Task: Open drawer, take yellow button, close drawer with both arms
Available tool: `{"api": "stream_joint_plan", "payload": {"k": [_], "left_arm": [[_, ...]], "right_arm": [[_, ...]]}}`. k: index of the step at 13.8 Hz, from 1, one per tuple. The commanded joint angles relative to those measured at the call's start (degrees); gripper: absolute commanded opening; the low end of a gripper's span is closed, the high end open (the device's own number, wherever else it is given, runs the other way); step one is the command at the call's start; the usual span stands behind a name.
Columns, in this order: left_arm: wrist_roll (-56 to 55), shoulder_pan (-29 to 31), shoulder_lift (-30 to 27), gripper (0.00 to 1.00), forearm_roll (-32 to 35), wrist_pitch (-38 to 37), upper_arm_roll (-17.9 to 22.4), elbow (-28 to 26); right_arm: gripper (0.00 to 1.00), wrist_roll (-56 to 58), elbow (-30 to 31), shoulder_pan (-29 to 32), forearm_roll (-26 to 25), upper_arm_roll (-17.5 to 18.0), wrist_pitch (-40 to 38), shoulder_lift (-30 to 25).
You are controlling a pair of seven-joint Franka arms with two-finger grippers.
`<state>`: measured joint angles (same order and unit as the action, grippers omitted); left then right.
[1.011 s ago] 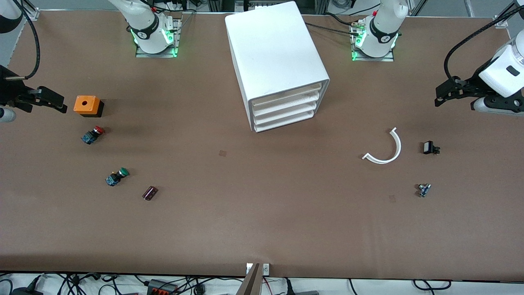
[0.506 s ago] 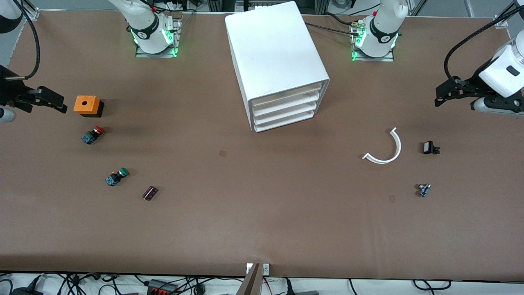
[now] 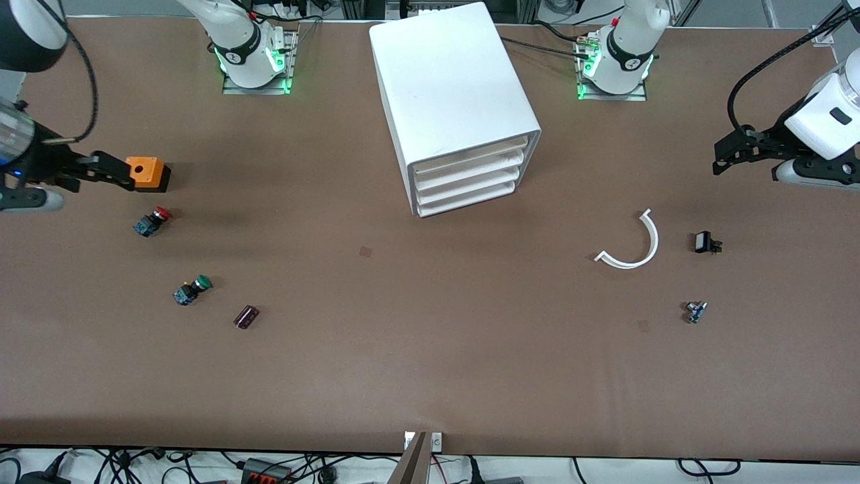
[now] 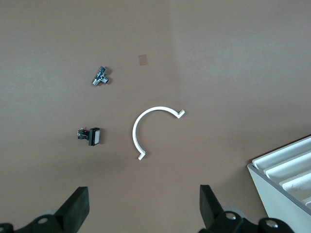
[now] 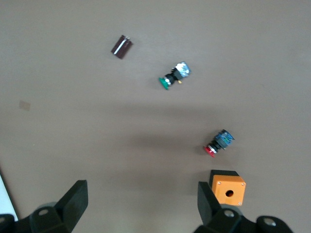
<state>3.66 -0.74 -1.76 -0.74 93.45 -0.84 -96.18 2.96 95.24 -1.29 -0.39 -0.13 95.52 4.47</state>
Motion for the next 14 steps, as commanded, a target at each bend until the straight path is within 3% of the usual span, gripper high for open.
{"api": "stream_joint_plan", "payload": {"k": [1,5,8,11,14], "left_arm": [[-0.14,-0.31,0.96,1.0,1.01,-0.81,0.04,2.13],[0.47,-0.75,8.34,1.0,-0.04,-9.05,-0.13,10.04],[0.56,-0.84,10.28,1.0,-3.81,-10.12,-2.94,10.05],[-0.14,-0.66,14.58,1.0,-11.01,-14.16,-7.5,9.7],[0.91,-0.84,20.29,1.0,-22.94,-14.08,-7.95,9.61]], "right_arm": [[1.0,-0.59,-0.41,-1.96,0.57,-0.05,0.45,0.72],[1.0,-0.59,-0.49,-1.96,4.78,-0.05,0.8,2.03],[1.0,-0.59,-0.5,-3.01,6.28,-0.05,1.51,2.74],[1.0,-0.59,-0.58,-5.47,6.28,-0.05,2.91,3.53],[1.0,-0.59,-0.5,-6.27,6.11,-0.05,3.88,3.88]]}}
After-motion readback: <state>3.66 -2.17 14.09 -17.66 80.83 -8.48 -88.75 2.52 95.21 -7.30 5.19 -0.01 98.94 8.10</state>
